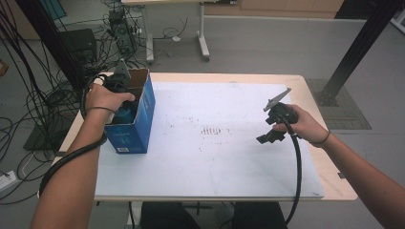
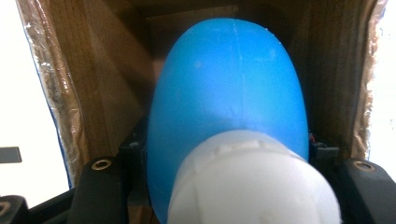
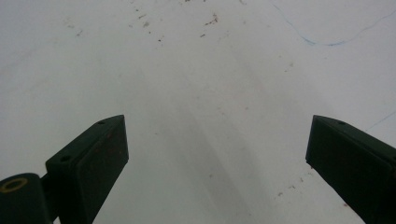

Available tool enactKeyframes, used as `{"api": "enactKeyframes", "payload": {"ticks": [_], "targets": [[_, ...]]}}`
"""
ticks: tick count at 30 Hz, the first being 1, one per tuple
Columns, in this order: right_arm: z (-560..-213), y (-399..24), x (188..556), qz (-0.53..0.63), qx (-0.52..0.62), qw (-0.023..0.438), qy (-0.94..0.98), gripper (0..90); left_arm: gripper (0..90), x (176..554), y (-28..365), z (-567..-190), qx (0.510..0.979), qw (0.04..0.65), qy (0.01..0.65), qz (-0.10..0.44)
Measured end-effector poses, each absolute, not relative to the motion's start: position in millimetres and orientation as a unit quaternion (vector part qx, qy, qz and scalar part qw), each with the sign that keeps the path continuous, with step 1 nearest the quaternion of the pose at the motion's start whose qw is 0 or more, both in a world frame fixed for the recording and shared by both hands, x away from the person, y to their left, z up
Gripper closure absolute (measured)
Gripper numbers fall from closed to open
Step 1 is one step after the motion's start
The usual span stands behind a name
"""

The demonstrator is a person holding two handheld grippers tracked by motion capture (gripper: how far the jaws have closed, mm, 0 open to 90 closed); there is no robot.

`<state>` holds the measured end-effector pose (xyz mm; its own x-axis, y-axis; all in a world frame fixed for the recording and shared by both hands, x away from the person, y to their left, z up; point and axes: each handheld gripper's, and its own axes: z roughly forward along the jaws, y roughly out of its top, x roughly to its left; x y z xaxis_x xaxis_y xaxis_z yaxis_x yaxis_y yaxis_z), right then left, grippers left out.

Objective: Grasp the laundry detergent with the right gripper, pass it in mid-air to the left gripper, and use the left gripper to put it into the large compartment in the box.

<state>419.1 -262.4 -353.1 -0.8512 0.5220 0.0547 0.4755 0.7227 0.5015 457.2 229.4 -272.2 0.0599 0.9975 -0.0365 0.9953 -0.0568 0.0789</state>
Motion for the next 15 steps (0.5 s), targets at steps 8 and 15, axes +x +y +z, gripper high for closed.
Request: {"api": "enactKeyframes", "payload": {"ticks": [8,15], "targets": [[-353.3,-262.6,419.1,0.258,0.269,0.045,0.927,5.6,37.6,457.0,229.7,-272.2,0.727,0.041,0.686,0.014],[-353.5,-263.0,419.3,0.257,0.270,0.044,0.927,5.7,37.7,456.9,229.6,-272.2,0.726,0.041,0.686,0.013]]}}
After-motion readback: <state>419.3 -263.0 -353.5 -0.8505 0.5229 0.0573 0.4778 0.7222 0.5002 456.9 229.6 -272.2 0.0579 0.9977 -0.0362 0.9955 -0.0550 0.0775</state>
